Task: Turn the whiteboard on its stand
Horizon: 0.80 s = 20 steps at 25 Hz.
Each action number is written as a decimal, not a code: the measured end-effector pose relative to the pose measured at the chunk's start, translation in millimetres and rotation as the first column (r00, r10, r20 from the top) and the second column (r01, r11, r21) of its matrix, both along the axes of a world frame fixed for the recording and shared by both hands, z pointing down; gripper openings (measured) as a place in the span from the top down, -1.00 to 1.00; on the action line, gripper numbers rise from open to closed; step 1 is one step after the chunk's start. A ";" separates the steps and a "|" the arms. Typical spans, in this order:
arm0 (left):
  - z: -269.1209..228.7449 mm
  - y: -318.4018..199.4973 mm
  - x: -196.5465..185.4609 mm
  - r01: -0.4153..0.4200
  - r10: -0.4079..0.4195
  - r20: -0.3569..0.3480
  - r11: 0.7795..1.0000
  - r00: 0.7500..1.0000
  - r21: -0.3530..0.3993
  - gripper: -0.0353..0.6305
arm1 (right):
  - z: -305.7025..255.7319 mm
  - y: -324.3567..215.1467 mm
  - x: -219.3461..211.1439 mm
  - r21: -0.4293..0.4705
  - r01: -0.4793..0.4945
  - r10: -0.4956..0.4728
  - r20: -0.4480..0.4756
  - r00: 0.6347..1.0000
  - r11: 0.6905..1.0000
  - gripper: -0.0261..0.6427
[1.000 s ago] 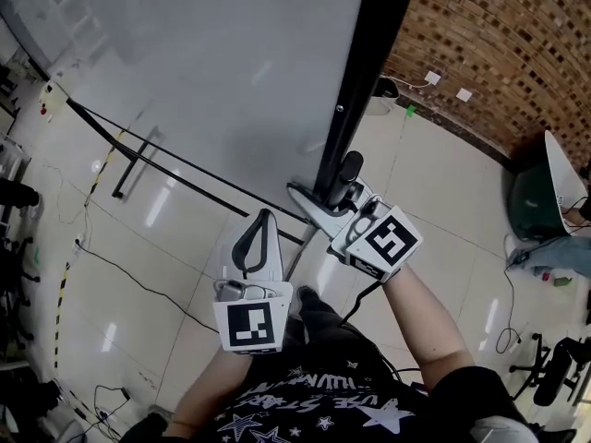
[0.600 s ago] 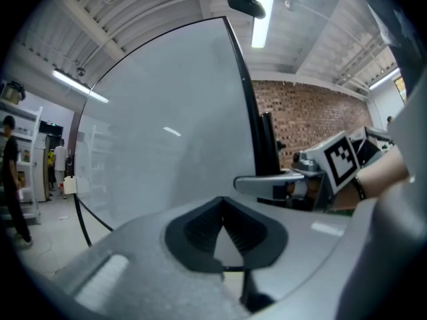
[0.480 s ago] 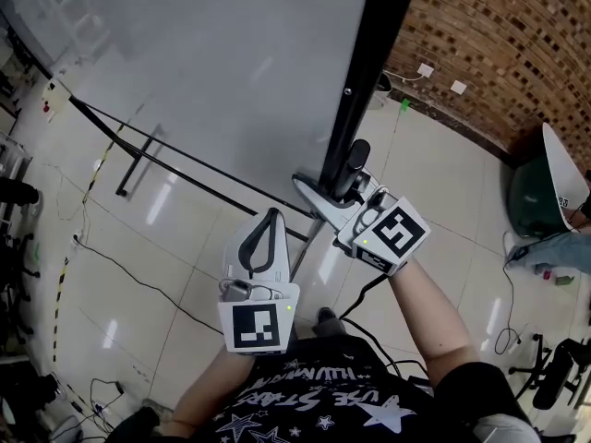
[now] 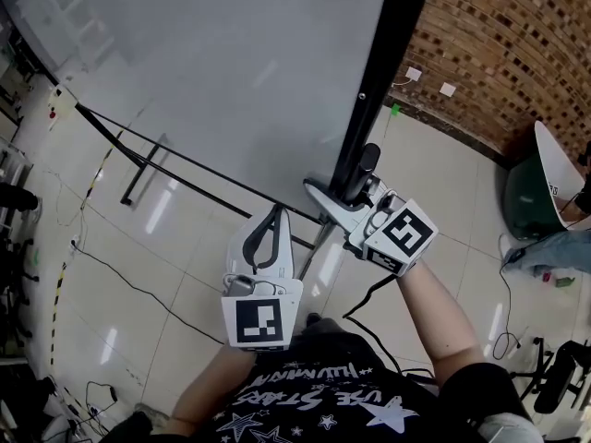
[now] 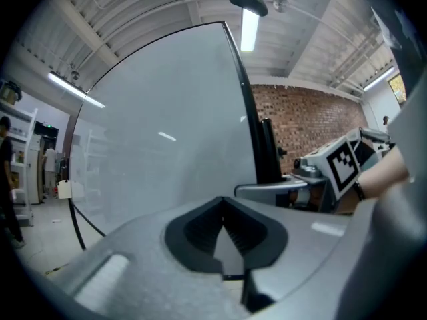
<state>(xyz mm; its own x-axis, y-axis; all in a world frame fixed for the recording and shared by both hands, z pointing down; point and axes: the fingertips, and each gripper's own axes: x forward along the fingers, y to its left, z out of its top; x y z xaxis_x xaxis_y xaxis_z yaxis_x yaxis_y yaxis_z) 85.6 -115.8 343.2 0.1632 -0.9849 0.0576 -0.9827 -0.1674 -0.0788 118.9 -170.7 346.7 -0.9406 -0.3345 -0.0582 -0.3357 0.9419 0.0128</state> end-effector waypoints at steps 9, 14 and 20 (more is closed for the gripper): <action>-1.2 -7.1 31.1 -0.046 0.046 0.010 0.999 0.999 0.004 0.88 | 2.7 2.0 52.0 -0.004 0.013 -0.013 -0.035 0.999 1.000 0.62; 5.2 -14.3 51.5 -0.089 0.089 0.010 0.996 0.996 -0.015 0.88 | 2.7 -0.6 69.7 -0.003 0.013 -0.014 -0.057 0.998 1.000 0.62; 7.5 -11.7 74.3 -0.126 0.126 0.007 0.992 0.992 -0.023 0.88 | -1.0 1.5 80.0 0.015 -0.025 0.026 -0.052 0.998 1.000 0.62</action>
